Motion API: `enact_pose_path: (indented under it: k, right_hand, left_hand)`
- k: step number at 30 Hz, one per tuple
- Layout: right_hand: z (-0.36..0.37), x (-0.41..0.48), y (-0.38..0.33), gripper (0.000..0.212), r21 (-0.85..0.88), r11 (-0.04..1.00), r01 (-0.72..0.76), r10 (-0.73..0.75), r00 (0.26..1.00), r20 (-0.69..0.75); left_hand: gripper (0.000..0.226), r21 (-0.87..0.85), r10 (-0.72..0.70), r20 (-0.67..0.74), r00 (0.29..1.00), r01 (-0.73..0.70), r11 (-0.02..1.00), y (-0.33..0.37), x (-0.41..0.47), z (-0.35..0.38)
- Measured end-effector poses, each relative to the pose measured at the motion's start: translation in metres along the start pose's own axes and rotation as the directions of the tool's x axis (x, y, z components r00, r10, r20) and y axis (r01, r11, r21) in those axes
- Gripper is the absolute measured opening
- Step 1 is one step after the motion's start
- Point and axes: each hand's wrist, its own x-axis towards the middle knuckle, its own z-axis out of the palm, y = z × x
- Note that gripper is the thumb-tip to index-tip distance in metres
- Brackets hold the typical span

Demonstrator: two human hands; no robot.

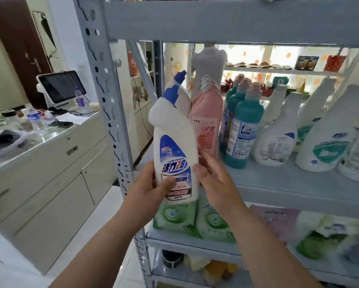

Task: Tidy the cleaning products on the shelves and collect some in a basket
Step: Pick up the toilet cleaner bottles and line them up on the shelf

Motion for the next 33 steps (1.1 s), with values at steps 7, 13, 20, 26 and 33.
enact_pose_path:
  k: [7, 13, 20, 26, 33]
  right_hand:
    - [-0.027, -0.057, 0.019, 0.042, 0.122, 0.98, -0.154, 0.144, 0.986, 0.085]
    - [-0.036, -0.109, 0.035, 0.058, 0.127, 0.971, -0.203, 0.193, 0.977, 0.087]
    - [-0.025, -0.15, 0.034, 0.047, 0.104, 0.982, -0.16, 0.156, 0.986, 0.052]
    - [0.001, -0.16, 0.032, 0.02, 0.148, 0.98, -0.135, 0.134, 0.991, 0.013]
    - [0.026, -0.161, 0.036, 0.051, 0.09, 0.966, -0.241, 0.246, 0.968, -0.042]
  left_hand:
    - [0.039, 0.025, -0.071, -0.024, 0.997, 0.071, 0.997, 0.001, -0.066, 0.043]
    - [0.061, 0.187, 0.003, -0.225, 0.974, 0.04, 0.982, -0.011, -0.116, 0.078]
    - [0.073, 0.153, -0.058, -0.017, 0.998, 0.06, 0.986, -0.024, -0.139, 0.08]
    - [0.075, 0.242, -0.038, -0.068, 0.997, 0.054, 0.969, -0.023, -0.136, 0.072]
    - [0.061, -0.216, -0.26, 0.05, 0.964, 0.265, 0.94, -0.035, -0.151, 0.03]
